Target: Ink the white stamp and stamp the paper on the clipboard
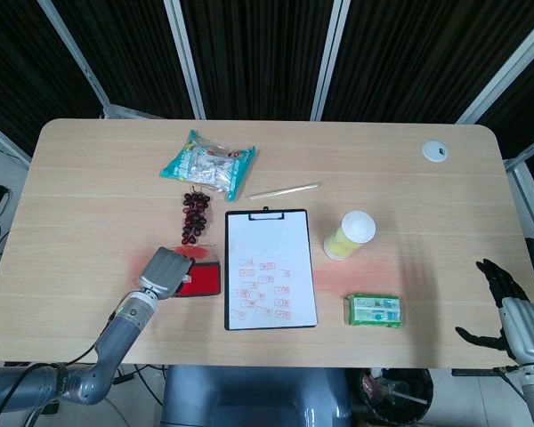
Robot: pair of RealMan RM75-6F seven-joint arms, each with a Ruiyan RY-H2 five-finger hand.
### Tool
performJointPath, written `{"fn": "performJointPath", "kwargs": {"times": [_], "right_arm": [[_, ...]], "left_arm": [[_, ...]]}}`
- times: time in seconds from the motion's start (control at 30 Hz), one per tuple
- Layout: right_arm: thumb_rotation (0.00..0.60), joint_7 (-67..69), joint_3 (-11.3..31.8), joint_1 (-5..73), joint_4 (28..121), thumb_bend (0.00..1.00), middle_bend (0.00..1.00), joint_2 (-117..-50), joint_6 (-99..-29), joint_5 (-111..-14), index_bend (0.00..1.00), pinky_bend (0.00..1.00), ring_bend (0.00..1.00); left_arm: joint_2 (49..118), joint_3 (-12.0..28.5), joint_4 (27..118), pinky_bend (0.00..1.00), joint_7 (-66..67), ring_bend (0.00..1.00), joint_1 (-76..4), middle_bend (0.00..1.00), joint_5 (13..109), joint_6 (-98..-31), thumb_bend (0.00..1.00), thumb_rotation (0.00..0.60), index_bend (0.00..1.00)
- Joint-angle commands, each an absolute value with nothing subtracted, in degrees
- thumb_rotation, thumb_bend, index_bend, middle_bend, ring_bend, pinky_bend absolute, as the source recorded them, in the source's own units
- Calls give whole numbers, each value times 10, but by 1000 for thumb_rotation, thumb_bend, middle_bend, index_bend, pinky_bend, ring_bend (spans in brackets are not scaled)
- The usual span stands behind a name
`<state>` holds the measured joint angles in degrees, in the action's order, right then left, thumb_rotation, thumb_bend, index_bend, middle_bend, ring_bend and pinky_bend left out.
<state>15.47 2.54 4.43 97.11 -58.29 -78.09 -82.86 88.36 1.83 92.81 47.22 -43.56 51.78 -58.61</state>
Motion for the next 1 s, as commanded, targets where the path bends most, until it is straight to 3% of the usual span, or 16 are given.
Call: {"fn": "performJointPath", "kwargs": {"times": [0.03,1.0], "right_arm": [[600,155,25,44,971,177,0,-583,-781,-829,68,135,0],[600,156,25,42,970,178,0,-582,-783,-830,68,135,0]], "left_arm": [[883,18,929,1000,473,945,-437,671,517,-587,509,600,653],[884,11,932,1000,474,945,-448,675,504,-585,509,600,656]]}}
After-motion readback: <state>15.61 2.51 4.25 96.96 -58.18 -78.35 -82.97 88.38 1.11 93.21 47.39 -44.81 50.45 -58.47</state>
